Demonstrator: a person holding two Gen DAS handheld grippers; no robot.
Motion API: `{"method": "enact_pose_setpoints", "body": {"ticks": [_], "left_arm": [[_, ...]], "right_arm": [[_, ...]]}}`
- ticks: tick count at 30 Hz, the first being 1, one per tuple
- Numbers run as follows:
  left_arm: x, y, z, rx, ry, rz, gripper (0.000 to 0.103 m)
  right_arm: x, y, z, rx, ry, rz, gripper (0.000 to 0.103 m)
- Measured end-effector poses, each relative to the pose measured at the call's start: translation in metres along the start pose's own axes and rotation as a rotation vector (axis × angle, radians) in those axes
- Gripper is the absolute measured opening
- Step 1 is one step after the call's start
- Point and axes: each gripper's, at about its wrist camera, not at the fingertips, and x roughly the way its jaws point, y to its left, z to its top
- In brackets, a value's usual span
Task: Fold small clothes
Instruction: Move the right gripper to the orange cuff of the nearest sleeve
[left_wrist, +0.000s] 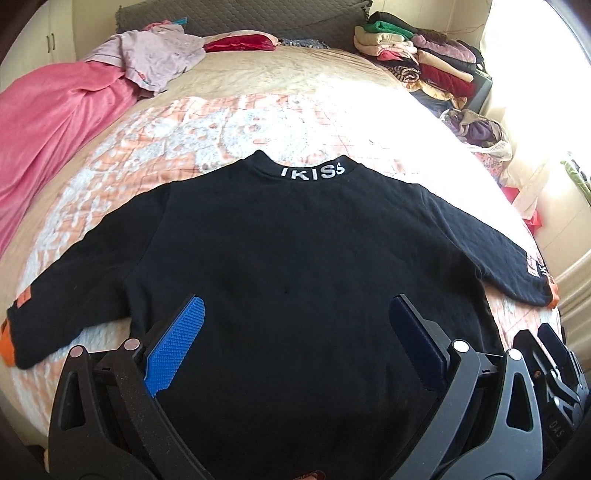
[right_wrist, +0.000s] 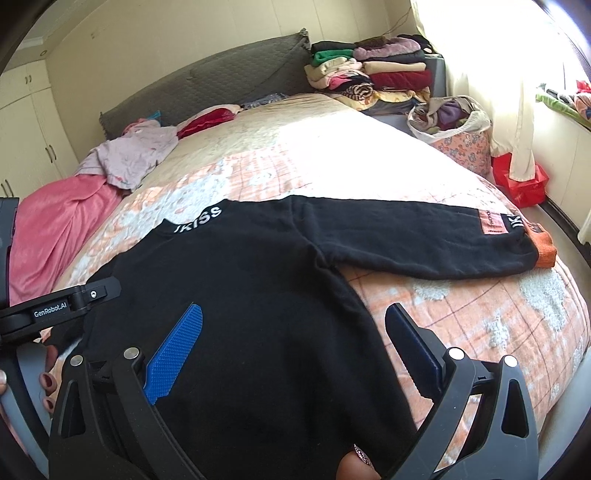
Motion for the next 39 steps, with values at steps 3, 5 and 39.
{"method": "enact_pose_setpoints", "body": {"ticks": [3, 5, 39], "left_arm": [[0.006, -0.002, 0.010, -0.001, 0.007, 0.001, 0.094], [0.009, -0.003, 0.018, -0.004, 0.010, -0.002, 0.094], [0.102, 0.039, 0.056, -0.070, 0.074, 0.021, 0.094]], "right_arm": [[0.004, -0.012, 0.009, 0.030, -0.003, -0.012, 0.099], [0.006, -0.023, 0.016, 0.048, -0.014, -0.033, 0.099], [0.093, -0.234, 0.029, 0.521, 0.087, -0.349, 0.099]]}}
